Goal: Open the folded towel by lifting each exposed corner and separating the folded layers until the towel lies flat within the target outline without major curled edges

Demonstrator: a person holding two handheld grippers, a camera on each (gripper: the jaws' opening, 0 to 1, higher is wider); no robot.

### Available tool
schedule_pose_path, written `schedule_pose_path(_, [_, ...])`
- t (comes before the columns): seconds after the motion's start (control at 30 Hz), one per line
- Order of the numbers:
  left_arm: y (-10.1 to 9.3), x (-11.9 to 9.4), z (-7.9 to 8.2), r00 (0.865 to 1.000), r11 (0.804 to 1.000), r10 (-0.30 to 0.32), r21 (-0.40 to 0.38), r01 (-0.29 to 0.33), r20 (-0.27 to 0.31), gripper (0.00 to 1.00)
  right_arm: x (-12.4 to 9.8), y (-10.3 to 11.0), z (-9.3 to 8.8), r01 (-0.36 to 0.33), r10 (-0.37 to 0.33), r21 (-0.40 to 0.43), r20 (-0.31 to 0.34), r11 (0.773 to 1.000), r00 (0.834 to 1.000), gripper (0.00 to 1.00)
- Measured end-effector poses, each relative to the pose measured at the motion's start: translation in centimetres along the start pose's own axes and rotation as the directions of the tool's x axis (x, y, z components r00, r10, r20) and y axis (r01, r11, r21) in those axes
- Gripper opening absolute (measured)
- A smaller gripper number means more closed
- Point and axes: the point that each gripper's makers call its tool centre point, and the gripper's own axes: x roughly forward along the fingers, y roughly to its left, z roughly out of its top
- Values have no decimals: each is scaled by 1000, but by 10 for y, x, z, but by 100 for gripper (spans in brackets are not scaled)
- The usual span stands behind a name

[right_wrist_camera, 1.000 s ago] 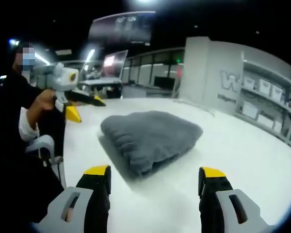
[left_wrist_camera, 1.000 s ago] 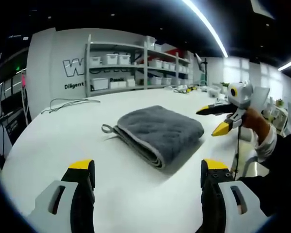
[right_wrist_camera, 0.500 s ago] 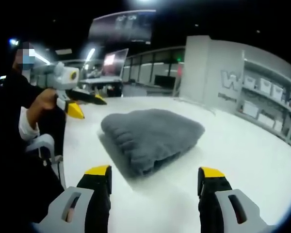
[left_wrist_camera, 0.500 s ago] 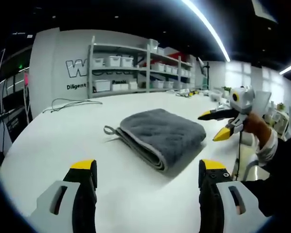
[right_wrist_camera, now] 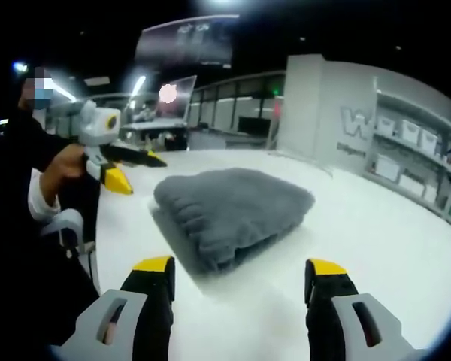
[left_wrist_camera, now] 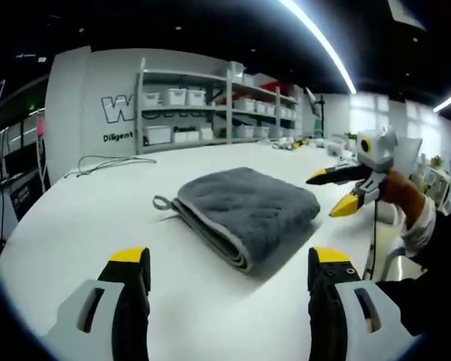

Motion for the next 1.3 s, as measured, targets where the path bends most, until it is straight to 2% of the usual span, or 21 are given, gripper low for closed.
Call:
schedule_pose_path(0.33, [4, 9, 0, 1000, 1000, -5, 12, 5, -2, 81, 0, -3, -3, -1, 1, 6, -2, 1000, 1000, 68])
schedule_pose_path(0.57, [14, 6, 6, 999, 999, 0, -53, 2, 32, 77, 4, 0, -6, -8, 8, 2, -14, 1000, 1000, 68])
schedule_pose_path(1.3, [2, 12, -3, 1000, 999, -9, -43, 9, 16, 75, 7, 2, -11, -17, 17, 5, -24, 1000, 1000, 67])
